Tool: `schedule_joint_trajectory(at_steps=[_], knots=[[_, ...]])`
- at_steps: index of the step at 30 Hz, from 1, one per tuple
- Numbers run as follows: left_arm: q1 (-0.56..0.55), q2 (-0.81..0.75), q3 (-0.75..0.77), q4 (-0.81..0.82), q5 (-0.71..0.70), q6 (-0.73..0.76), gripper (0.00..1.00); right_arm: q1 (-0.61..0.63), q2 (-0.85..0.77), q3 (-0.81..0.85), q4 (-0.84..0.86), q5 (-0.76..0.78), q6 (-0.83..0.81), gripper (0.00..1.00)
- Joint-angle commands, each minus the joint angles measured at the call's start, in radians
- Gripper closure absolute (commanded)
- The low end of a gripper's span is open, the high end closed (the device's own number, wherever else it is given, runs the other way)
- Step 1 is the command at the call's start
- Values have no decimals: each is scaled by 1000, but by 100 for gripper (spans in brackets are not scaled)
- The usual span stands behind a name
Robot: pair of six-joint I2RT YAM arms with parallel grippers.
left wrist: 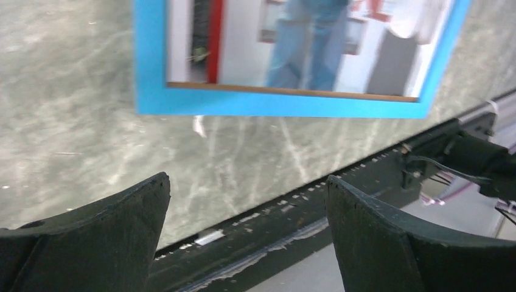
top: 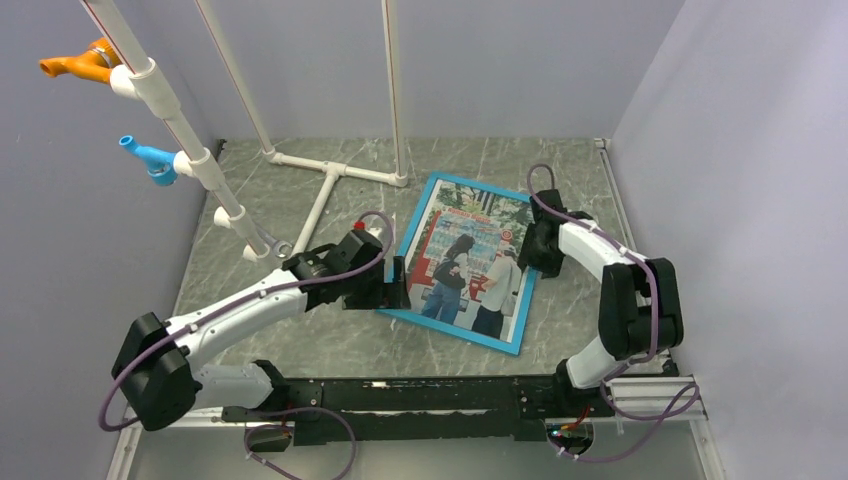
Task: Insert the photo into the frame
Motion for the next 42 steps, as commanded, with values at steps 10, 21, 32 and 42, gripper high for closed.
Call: schedule_joint_trajectory(at_steps=[10, 21, 32, 42], knots=[[272, 101, -176, 326, 221, 160, 1, -69, -152, -77, 38, -231, -17, 14], [260, 261, -247, 558, 372, 114, 5, -105, 24, -68, 150, -414, -26, 13], [35, 228, -304, 626, 300, -32, 5, -105, 89, 3, 124, -432, -54, 13], [-87, 280, -286, 645, 242, -99, 5, -104, 114, 61, 91, -404, -68, 13]])
